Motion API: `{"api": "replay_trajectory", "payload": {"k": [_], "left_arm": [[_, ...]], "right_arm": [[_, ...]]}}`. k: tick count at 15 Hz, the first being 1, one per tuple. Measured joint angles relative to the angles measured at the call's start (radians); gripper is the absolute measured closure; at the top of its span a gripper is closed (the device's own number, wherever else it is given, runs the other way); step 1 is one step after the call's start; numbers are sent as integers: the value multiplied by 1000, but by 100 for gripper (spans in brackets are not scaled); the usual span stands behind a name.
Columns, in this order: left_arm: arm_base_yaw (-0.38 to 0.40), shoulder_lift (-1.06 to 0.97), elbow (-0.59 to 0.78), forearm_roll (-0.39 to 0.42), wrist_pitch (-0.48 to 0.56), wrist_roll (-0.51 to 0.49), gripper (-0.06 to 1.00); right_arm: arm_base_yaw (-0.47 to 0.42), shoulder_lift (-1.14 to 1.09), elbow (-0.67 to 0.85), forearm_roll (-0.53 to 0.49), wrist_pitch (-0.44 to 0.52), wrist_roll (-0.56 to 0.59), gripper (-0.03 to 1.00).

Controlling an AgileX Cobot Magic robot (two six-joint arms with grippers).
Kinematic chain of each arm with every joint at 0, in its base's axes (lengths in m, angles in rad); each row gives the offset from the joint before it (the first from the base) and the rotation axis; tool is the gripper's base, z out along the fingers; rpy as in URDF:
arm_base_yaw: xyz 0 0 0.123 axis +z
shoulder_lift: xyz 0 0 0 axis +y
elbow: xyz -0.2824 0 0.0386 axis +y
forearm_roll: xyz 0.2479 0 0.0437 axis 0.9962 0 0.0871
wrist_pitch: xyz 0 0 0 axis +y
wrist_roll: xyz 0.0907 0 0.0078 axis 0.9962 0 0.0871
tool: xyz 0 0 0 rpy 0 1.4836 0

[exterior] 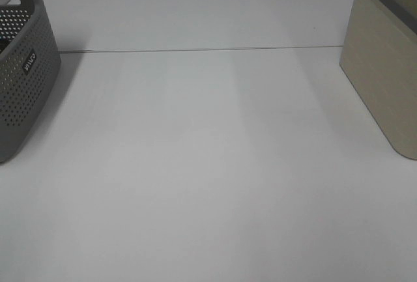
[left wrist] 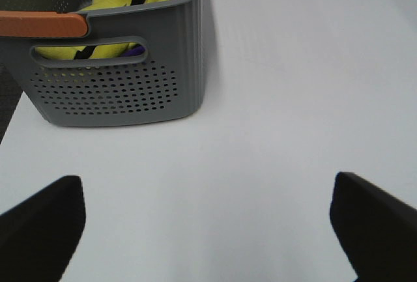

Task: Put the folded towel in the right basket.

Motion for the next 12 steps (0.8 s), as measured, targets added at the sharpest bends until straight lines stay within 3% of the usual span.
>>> {"api": "replay_trajectory", "payload": {"k": [3,12], "left_arm": [[0,0,0,0,0,0,-2],[0,0,0,0,0,0,-2]], "right_arm": [[0,-142,1,-8,1,0,32],[0,-152,6,-31,0,3,32]]}}
